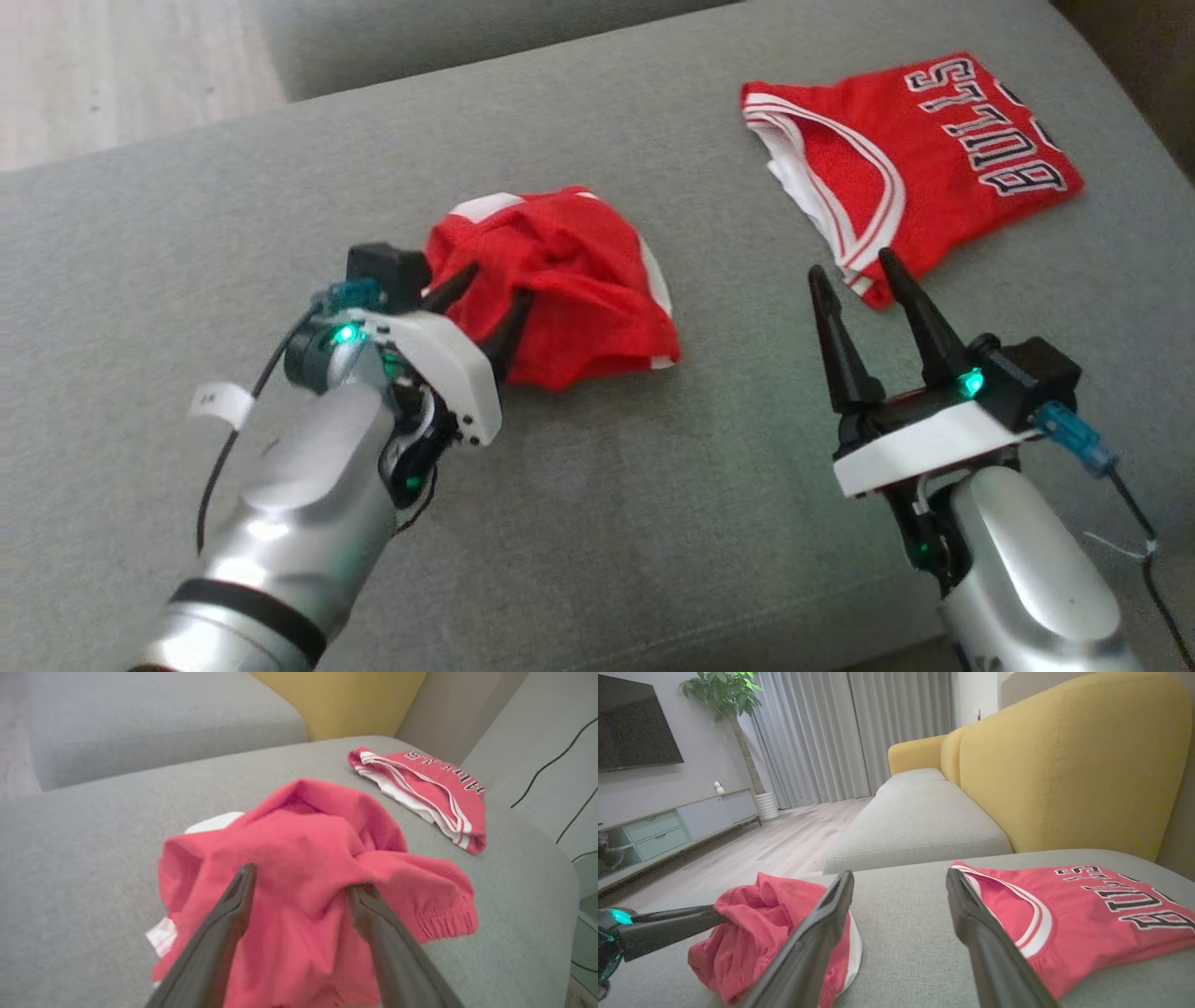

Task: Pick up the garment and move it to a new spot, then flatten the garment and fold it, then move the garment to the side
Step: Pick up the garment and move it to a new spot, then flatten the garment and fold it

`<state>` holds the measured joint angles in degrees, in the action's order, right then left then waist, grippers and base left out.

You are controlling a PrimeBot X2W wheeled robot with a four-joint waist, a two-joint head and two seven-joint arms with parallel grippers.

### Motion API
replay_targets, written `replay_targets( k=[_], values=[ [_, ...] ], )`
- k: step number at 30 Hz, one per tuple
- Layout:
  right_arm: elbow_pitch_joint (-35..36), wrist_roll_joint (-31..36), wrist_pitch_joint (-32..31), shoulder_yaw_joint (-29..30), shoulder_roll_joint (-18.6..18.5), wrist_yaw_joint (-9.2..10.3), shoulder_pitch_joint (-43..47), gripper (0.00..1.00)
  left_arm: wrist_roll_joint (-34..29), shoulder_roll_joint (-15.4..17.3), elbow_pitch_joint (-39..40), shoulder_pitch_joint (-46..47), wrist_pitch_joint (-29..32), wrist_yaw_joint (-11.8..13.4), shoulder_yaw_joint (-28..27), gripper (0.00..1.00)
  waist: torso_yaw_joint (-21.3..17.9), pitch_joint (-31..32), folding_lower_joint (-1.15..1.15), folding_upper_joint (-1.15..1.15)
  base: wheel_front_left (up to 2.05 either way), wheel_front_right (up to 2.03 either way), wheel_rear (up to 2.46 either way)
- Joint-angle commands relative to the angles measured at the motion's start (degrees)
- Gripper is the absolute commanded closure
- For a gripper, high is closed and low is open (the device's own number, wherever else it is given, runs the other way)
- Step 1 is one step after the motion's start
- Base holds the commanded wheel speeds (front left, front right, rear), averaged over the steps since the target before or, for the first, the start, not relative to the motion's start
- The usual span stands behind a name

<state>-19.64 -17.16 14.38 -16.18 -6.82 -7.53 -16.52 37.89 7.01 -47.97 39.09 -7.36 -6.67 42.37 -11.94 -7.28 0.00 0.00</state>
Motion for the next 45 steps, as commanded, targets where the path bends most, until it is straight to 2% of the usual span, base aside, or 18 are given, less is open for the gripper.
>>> replay_targets(
  k=[1,7,11,15,19,20,21,24,28,34,45],
  values=[
    [1.62,0.00,0.62,-0.48,-0.42,0.04,-0.97,0.00,-0.26,1.48,1.55,3.01,-0.54,-0.36,-0.97,0.00,1.60,0.88,0.00,0.00,0.00,0.00,0.00],
    [1.85,0.15,0.62,0.82,-1.03,0.04,-0.20,0.00,1.45,4.87,5.84,3.48,1.66,-0.68,-0.39,0.00,4.90,2.39,0.00,0.00,0.00,0.00,0.00],
    [2.34,0.33,0.62,1.92,-1.29,0.04,0.50,0.00,2.84,10.32,12.52,2.24,0.96,0.16,-2.94,0.00,6.82,3.55,0.00,0.00,0.00,0.00,0.00],
    [2.94,0.47,0.62,2.59,-1.38,0.04,1.54,0.00,2.95,16.50,21.06,-2.05,-2.87,5.32,-7.30,0.00,8.02,4.28,0.00,0.00,0.00,0.00,0.00],
    [3.14,0.35,0.62,2.59,-1.40,0.04,2.96,0.00,3.08,20.97,30.20,-9.88,-6.21,11.62,-12.36,0.00,8.86,4.62,0.00,0.00,0.00,0.00,0.00],
    [3.27,0.22,0.62,2.72,-1.50,0.04,3.59,0.00,2.87,22.41,33.84,-14.39,-7.18,14.36,-15.58,0.00,9.17,4.77,0.00,0.00,0.00,0.00,0.00],
    [3.29,0.14,0.62,2.87,-1.52,0.04,3.97,0.00,2.57,22.64,35.59,-16.87,-7.40,15.76,-17.07,0.00,9.31,4.90,0.00,0.00,0.00,0.00,0.00],
    [3.49,0.08,0.62,3.36,-1.73,0.04,5.10,0.00,-0.23,22.13,40.91,-24.00,-7.59,19.50,-22.05,0.00,9.74,5.19,0.00,0.00,0.00,0.00,0.00],
    [3.55,0.11,0.62,3.55,-2.06,0.04,6.36,0.00,-5.06,19.46,45.16,-31.87,-7.62,21.34,-26.16,0.00,10.23,5.62,0.00,0.00,0.00,0.00,0.00],
    [3.48,-0.17,0.62,3.11,-2.93,0.04,6.97,0.00,-8.36,15.18,47.32,-37.63,-7.63,20.34,-30.20,0.00,10.74,5.65,0.00,0.00,0.00,0.00,0.00],
    [3.10,-0.20,0.62,2.85,-2.91,0.04,6.53,0.00,-12.61,9.72,47.87,-39.08,-7.64,17.05,-34.93,0.00,10.96,5.43,0.00,0.00,0.00,0.00,0.00]
  ],
)
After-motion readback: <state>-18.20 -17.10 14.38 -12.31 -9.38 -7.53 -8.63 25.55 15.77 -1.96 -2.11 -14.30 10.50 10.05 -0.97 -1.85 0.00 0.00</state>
